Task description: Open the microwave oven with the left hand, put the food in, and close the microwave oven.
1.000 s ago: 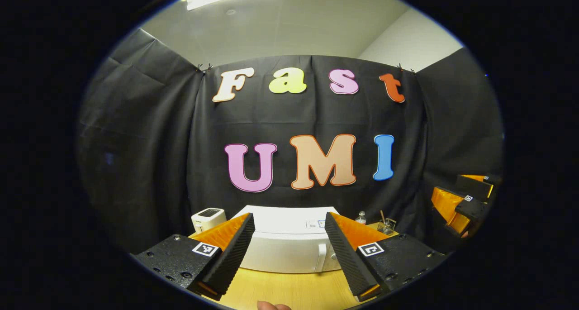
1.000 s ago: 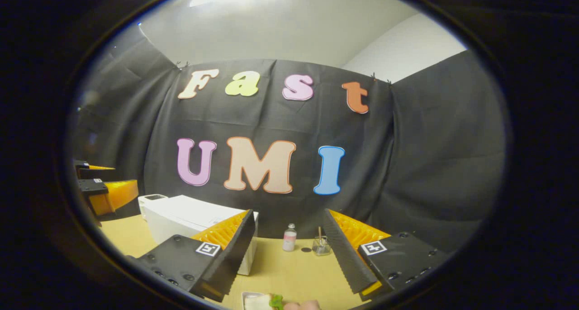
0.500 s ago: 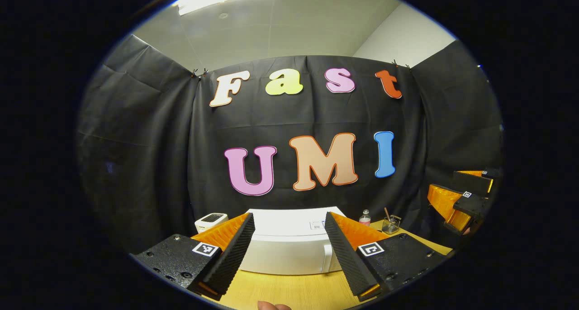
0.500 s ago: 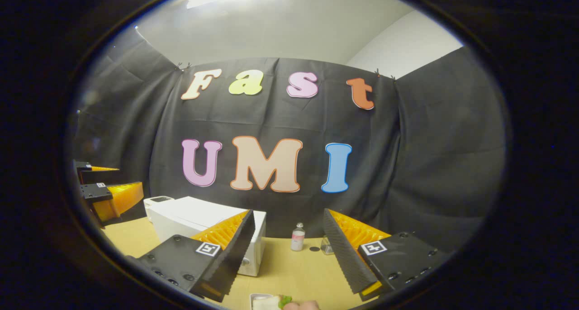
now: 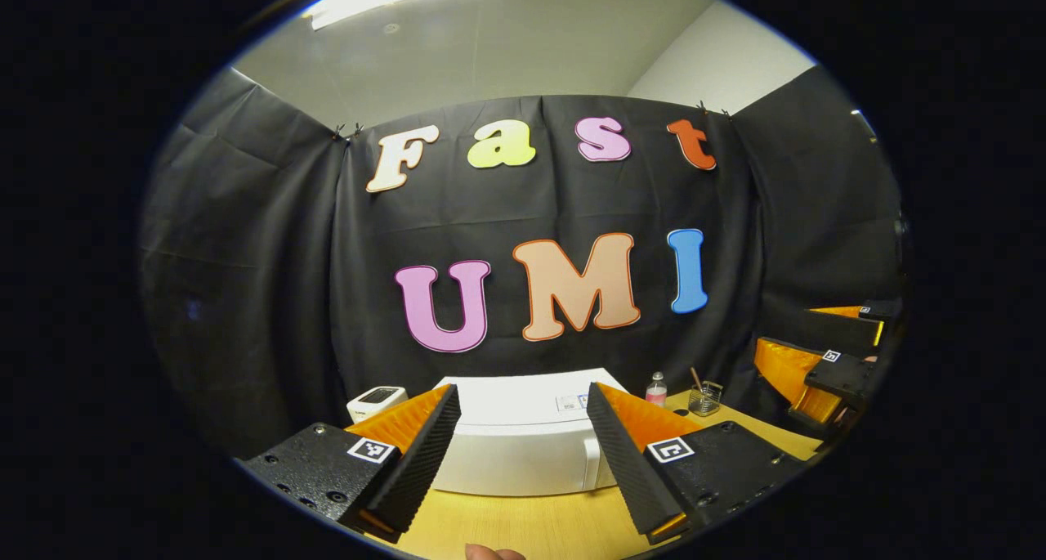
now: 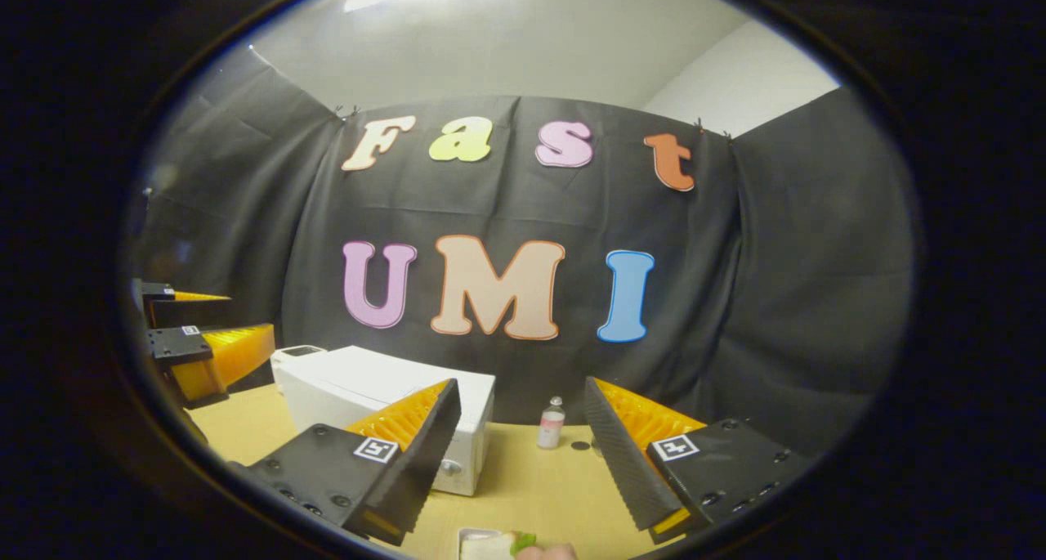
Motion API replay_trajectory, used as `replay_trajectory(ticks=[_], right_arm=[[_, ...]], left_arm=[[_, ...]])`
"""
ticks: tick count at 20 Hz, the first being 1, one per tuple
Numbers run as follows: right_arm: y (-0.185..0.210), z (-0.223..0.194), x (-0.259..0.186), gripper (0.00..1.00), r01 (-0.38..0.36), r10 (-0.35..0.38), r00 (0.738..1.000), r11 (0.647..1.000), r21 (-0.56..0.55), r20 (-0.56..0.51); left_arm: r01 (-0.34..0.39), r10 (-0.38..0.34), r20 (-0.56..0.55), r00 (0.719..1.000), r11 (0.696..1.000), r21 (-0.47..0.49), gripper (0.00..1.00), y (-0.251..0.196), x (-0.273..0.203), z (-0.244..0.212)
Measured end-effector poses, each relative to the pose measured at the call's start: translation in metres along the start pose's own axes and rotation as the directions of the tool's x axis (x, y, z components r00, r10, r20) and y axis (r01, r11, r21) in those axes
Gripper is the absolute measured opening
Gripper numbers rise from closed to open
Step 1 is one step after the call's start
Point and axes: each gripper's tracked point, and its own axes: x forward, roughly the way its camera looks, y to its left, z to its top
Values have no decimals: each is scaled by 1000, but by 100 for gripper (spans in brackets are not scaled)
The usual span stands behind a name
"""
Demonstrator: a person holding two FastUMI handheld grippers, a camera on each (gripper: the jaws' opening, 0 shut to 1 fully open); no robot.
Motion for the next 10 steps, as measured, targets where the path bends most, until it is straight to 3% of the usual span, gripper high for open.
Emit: replay_trajectory(ticks=[10], right_arm=[[4,-6,13,94,-10,10,1000,1000,-13,-7]], left_arm=[[8,-10,-47,999,999,-34,99,-1,22,-23]])
